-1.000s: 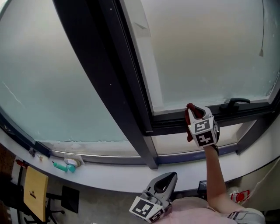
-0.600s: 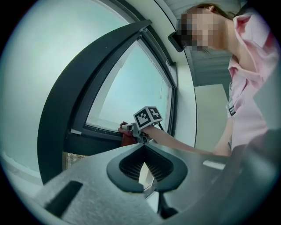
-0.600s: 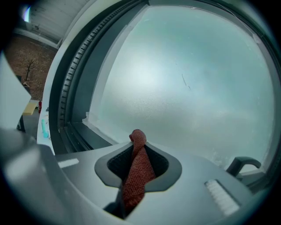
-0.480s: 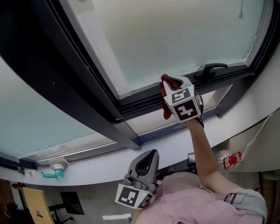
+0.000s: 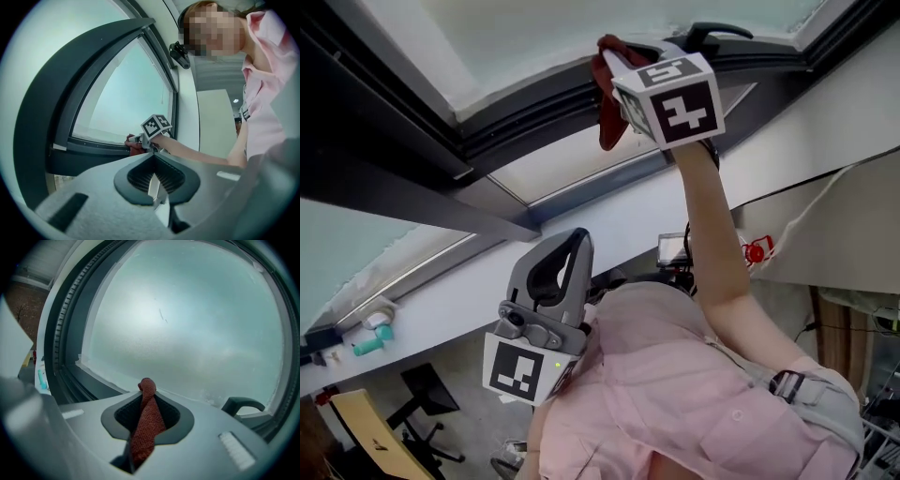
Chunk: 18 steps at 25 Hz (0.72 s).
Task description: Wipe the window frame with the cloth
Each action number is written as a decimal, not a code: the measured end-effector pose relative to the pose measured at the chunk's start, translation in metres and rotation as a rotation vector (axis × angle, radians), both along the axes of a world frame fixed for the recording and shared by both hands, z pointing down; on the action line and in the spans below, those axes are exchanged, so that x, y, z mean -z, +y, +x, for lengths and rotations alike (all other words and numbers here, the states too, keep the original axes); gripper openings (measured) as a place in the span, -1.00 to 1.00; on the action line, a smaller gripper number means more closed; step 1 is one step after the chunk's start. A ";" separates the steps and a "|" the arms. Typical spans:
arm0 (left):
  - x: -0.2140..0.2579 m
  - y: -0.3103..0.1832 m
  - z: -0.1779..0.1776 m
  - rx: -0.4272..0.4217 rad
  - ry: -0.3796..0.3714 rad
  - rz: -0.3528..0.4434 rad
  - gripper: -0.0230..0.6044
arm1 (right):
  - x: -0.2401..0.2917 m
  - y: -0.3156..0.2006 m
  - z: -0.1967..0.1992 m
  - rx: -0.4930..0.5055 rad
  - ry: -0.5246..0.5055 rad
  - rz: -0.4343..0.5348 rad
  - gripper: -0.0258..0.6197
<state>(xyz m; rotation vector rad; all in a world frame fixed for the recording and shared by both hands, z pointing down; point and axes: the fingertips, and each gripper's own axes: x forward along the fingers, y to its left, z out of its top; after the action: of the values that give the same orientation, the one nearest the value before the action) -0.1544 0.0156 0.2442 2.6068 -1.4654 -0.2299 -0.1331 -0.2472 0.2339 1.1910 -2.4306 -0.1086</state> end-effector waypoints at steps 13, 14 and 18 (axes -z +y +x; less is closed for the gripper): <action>-0.015 0.003 -0.007 -0.026 0.015 -0.022 -0.93 | 0.004 0.000 0.006 -0.024 0.001 0.016 -0.73; -0.015 0.002 -0.008 -0.022 0.020 -0.025 -0.93 | 0.004 0.000 0.006 -0.023 -0.001 0.017 -0.73; -0.014 -0.001 -0.014 0.007 0.048 -0.039 -0.93 | 0.005 0.000 0.006 -0.028 -0.001 0.025 -0.73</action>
<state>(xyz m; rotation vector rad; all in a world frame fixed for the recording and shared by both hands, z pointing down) -0.1686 0.0148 0.2577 2.5477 -1.4487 -0.2605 -0.1273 -0.2471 0.2291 1.2359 -2.4194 -0.1304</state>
